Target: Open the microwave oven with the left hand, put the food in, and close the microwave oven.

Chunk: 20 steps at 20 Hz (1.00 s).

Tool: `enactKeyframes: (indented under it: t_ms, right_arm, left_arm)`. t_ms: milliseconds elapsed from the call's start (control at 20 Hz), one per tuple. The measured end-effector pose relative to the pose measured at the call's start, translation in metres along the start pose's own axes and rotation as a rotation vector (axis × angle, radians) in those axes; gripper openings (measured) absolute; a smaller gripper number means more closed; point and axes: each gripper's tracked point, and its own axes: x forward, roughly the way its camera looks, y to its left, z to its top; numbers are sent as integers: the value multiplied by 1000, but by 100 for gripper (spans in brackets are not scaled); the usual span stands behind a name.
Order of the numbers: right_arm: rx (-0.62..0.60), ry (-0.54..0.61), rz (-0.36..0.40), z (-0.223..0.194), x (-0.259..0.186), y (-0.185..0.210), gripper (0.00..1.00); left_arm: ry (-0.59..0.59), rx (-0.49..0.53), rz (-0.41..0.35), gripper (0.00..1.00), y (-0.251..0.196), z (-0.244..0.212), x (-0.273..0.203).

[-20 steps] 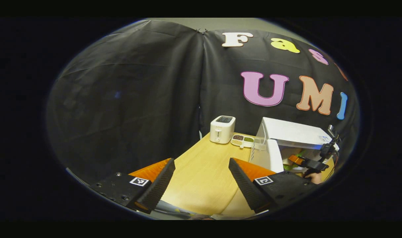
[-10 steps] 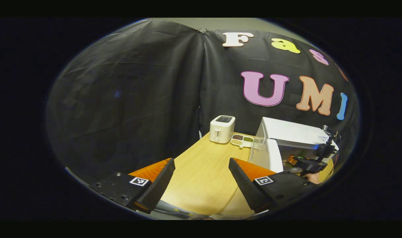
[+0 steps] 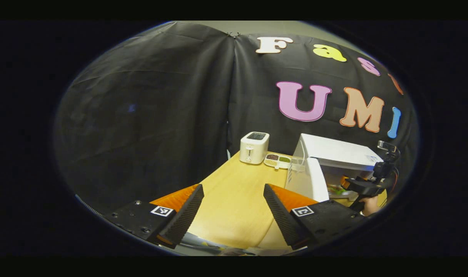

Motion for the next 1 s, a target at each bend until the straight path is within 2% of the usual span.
enactKeyframes:
  t_ms: [150,250,350,450,500,550,600,650,700,750,800,1000]
  right_arm:
    - [-22,-12,9,3,-21,3,92]
    - [-19,0,29,1,-38,10,96]
    - [-19,1,45,0,-57,15,96]
    - [-20,-5,51,0,-76,17,96]
    - [-16,-8,51,-1,-85,16,99]
    - [-8,-11,45,-1,-95,15,96]
    - [1,-14,39,0,-104,13,96]
    - [9,-15,29,-1,-114,10,93]
    - [16,-15,13,-1,-124,4,92]
    - [23,-21,-4,0,-134,-2,96]
    - [28,-27,-24,2,-144,-9,92]
    - [44,-61,-118,12,-188,-42,96]
  left_arm:
    - [23,26,-65,96,-9,-11,-3]
    - [45,34,-130,89,-18,-20,-5]
    - [85,54,-196,89,-28,-34,-8]
    - [108,111,-243,74,-34,-43,-11]
    - [114,137,-266,60,-36,-49,-11]
    - [122,156,-287,47,-37,-52,-12]
    - [135,169,-310,24,-38,-58,-12]
    - [146,178,-322,18,-37,-61,-12]
    - [156,182,-339,5,-36,-65,-15]
    - [165,187,-378,0,-41,-69,-16]
    - [170,195,-400,1,-43,-73,-18]
    - [192,214,-486,0,-49,-85,-25]
